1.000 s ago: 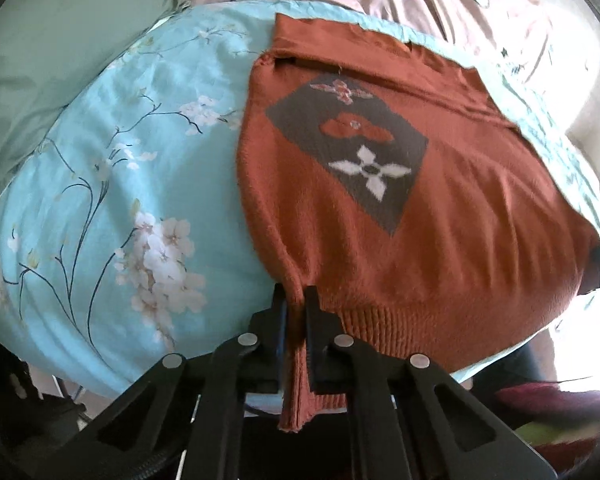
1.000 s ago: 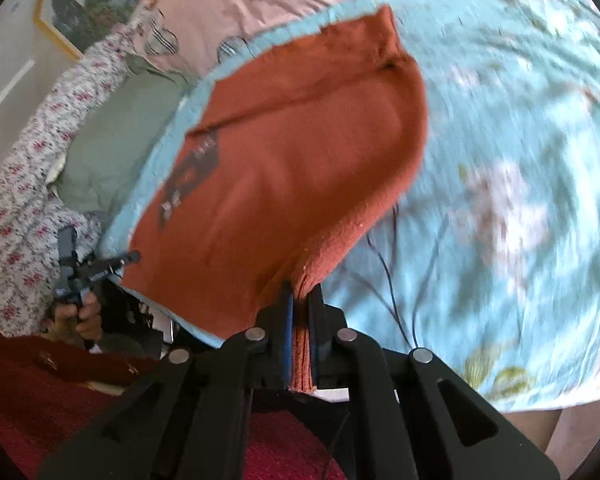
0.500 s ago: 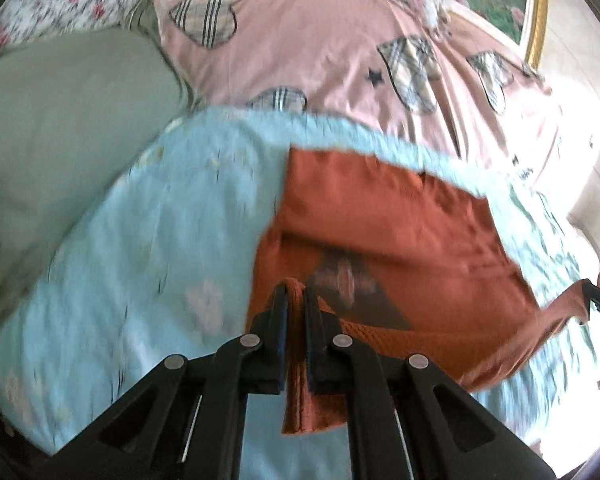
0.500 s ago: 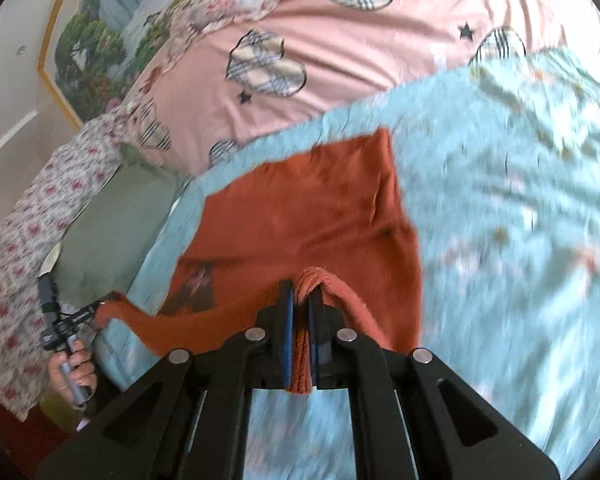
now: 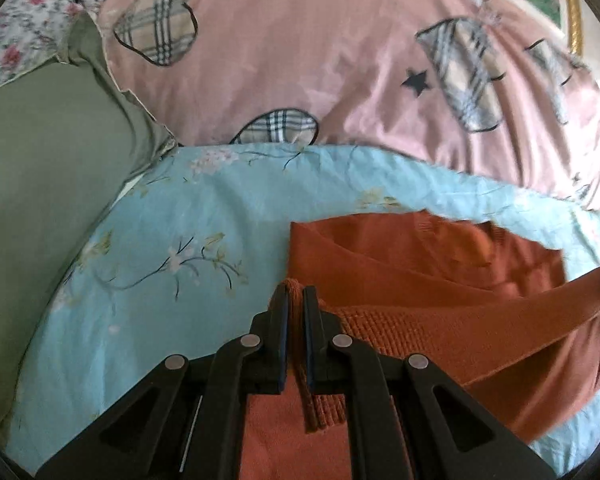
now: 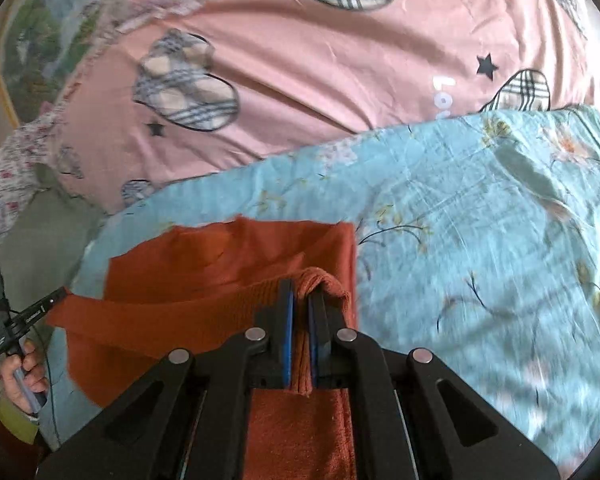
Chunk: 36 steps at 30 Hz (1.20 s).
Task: Fold small clothes
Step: 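Grasp the ribbed hem with both grippers and fold it toward the collar, then release the hem and withdraw both grippers from the folded sweater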
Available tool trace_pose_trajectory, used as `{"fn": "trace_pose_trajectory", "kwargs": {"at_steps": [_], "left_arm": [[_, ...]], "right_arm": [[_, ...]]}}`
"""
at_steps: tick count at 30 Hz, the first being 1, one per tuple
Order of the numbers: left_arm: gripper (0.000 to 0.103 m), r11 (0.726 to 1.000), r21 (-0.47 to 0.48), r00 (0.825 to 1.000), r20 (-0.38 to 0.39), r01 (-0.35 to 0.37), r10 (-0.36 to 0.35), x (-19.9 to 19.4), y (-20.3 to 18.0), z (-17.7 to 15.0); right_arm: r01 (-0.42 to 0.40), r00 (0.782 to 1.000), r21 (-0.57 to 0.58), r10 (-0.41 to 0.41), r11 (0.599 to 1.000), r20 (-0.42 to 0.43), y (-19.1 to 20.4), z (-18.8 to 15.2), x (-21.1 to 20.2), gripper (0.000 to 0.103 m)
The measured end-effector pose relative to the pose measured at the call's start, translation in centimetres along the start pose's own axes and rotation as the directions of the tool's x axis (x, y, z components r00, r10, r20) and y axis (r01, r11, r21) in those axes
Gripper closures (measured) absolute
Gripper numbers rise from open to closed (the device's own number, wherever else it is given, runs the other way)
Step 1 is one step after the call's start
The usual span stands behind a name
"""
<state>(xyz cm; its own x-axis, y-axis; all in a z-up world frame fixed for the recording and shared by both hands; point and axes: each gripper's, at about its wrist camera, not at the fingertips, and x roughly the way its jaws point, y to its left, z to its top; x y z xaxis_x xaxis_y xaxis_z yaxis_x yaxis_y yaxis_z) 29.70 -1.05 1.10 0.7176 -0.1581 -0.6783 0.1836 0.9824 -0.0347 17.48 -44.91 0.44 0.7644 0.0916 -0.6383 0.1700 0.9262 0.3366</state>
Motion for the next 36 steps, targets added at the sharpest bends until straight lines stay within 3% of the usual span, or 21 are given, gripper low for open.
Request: {"fn": "trace_pose_trajectory", "kwargs": {"at_steps": [7, 9, 11, 13, 14, 16, 19, 21, 24, 27, 31, 33, 36], "left_arm": [[0.097, 0.997, 0.02, 0.995, -0.071, -0.073, 0.074, 7.8, -0.3, 0.5], [0.089, 0.994, 0.041, 0.989, -0.103, -0.102, 0.106, 9.3, -0.4, 0.0], [0.082, 0.994, 0.03, 0.988, -0.112, -0.105, 0.107, 8.9, 0.1, -0.4], [0.067, 0.995, 0.023, 0.99, -0.101, -0.101, 0.103, 6.9, 0.6, -1.1], [0.065, 0.995, 0.034, 0.991, -0.091, -0.098, 0.1, 5.7, 0.7, -1.6], [0.065, 0.994, 0.077, 0.994, -0.076, -0.076, 0.082, 3.3, 0.0, -3.0], [0.065, 0.983, 0.184, 0.994, -0.113, 0.018, 0.003, 0.4, -2.7, -6.3], [0.062, 0.954, 0.295, 0.991, -0.131, 0.061, -0.023, -0.7, -5.5, -8.6], [0.063, 0.906, 0.422, 0.993, -0.11, 0.017, 0.033, -0.4, -9.1, -10.4], [0.064, 0.893, 0.451, 0.99, -0.131, 0.007, 0.059, 1.8, -10.6, -9.6], [0.054, 0.888, 0.46, 0.988, -0.126, -0.02, 0.088, 4.4, -10.6, -7.2], [0.047, 0.881, 0.467, 0.987, -0.094, -0.07, 0.128, 6.1, -10.4, -5.1], [0.046, 0.879, 0.447, 0.976, -0.051, -0.166, 0.21, 8.4, -9.5, -1.9]], "right_arm": [[0.066, 0.993, 0.022, -0.064, 0.998, -0.099, -1.3, 0.3, 7.1, 0.095], [0.077, 0.989, 0.037, -0.072, 0.996, -0.126, -1.9, -0.1, 8.0, 0.094], [0.054, 0.993, 0.076, -0.045, 0.996, -0.112, -2.5, -0.2, 7.0, 0.09], [0.052, 0.996, 0.104, -0.045, 0.993, -0.073, -2.8, -0.2, 5.0, 0.078], [0.055, 0.998, 0.106, -0.051, 0.993, -0.038, -2.8, -0.3, 3.5, 0.07], [0.033, 0.999, 0.091, -0.033, 0.995, -0.001, -2.3, -0.7, 1.2, 0.069], [-0.074, 0.994, -0.032, 0.071, 0.997, -0.081, 0.8, -2.6, 0.6, 0.069], [-0.137, 0.978, -0.174, 0.106, 0.975, -0.179, 4.1, -4.7, 1.6, 0.069], [-0.224, 0.952, -0.359, 0.123, 0.906, -0.282, 8.4, -7.6, 3.4, 0.069], [-0.259, 0.926, -0.445, 0.09, 0.857, -0.365, 10.5, -9.0, 5.9, 0.069], [-0.183, 0.942, -0.466, 0.019, 0.866, -0.334, 9.5, -6.7, 8.7, 0.069], [-0.082, 0.962, -0.465, -0.052, 0.881, -0.268, 8.2, -4.2, 9.9, 0.07], [0.054, 0.975, -0.427, -0.139, 0.903, -0.17, 5.8, -0.4, 10.9, 0.07]]}}
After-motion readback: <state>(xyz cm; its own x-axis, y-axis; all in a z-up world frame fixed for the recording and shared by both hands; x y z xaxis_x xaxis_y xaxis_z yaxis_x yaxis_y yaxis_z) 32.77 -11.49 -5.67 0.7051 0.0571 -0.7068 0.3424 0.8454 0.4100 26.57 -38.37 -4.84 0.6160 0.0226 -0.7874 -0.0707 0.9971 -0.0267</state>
